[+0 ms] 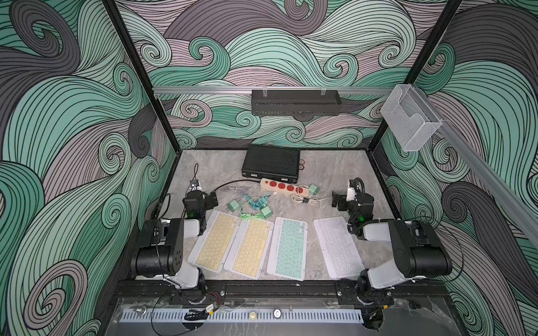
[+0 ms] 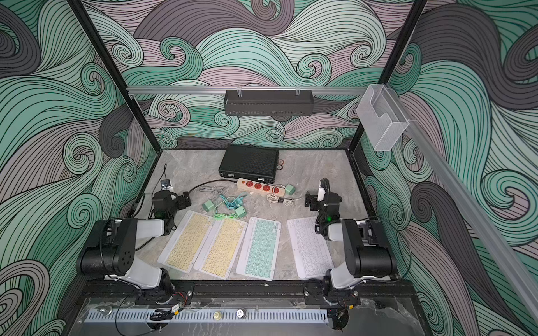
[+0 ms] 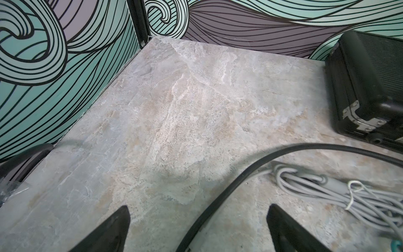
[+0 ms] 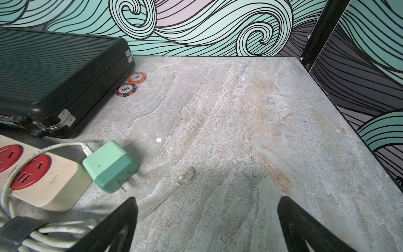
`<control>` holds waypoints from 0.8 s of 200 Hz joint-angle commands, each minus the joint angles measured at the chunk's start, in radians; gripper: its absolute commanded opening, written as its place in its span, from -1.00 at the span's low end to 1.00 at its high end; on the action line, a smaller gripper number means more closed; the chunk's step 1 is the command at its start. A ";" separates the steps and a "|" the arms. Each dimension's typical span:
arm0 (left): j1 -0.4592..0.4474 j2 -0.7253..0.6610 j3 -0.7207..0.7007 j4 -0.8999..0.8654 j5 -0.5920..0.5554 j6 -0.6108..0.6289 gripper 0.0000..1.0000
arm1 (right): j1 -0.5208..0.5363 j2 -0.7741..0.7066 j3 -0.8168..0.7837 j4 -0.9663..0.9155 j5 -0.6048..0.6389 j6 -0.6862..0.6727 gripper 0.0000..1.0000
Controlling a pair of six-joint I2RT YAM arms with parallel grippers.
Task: Unplug the wireless keyboard
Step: Reset both arms
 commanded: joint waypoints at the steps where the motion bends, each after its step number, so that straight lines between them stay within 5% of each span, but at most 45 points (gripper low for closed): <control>1: -0.008 -0.014 0.024 -0.018 0.011 0.014 0.97 | 0.000 -0.007 0.018 -0.008 0.006 0.010 0.99; 160: -0.011 -0.019 0.008 0.006 -0.018 0.003 0.97 | -0.001 -0.005 0.018 -0.008 0.006 0.011 0.99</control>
